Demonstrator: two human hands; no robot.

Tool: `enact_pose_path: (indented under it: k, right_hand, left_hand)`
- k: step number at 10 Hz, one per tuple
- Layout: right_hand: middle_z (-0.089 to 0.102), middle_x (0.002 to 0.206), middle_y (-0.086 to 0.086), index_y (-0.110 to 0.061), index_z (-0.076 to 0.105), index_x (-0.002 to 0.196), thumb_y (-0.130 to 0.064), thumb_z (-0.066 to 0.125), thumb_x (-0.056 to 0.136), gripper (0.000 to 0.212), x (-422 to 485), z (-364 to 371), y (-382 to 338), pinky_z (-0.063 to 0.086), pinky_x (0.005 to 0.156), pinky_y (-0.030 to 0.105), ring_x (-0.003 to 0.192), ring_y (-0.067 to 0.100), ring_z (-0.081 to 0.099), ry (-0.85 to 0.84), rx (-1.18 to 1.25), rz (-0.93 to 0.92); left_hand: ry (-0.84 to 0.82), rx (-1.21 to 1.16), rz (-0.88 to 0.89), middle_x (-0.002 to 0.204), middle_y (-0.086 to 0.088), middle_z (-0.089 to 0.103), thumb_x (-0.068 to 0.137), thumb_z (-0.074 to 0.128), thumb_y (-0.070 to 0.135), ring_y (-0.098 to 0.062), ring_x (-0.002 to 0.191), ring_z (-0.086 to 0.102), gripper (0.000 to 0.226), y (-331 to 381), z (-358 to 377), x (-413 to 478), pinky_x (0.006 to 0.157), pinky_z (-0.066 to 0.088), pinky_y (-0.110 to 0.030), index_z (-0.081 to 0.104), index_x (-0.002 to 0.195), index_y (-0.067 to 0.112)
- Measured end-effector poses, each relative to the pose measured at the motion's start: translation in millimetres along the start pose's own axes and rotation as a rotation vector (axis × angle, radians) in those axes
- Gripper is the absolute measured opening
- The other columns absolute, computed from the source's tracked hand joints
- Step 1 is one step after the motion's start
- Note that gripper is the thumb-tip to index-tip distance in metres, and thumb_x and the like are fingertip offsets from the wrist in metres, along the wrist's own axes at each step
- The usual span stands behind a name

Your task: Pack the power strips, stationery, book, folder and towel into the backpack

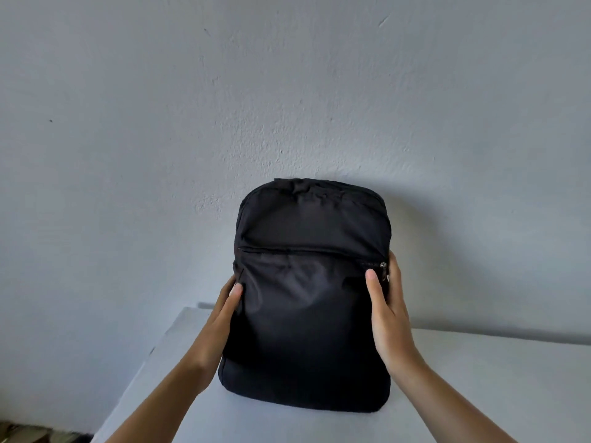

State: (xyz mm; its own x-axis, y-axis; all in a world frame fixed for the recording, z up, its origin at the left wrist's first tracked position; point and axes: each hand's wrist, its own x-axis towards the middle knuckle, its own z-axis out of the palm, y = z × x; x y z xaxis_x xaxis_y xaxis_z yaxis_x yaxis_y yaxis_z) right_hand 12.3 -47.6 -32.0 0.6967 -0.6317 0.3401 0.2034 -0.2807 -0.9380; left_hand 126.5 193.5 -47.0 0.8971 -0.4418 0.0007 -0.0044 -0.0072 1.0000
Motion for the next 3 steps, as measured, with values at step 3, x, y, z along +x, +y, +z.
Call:
enact_pose_path:
  k: [3]
  right_hand:
    - [0.062, 0.125, -0.029, -0.05, 0.058, 0.116, -0.052, 0.066, 0.08, 0.037, -82.1, -51.5, 32.8, 0.049, 0.097, 0.025, 0.125, 0.001, 0.058, -0.001, -0.029, 0.201]
  left_hand:
    - [0.239, 0.028, -0.11, 0.113, -0.02, 0.074, 0.099, 0.059, -0.001, -0.033, 0.097, 0.071, 0.017, -42.5, -32.5, -79.7, 0.081, 0.051, -0.042, 0.069, 0.111, 0.007]
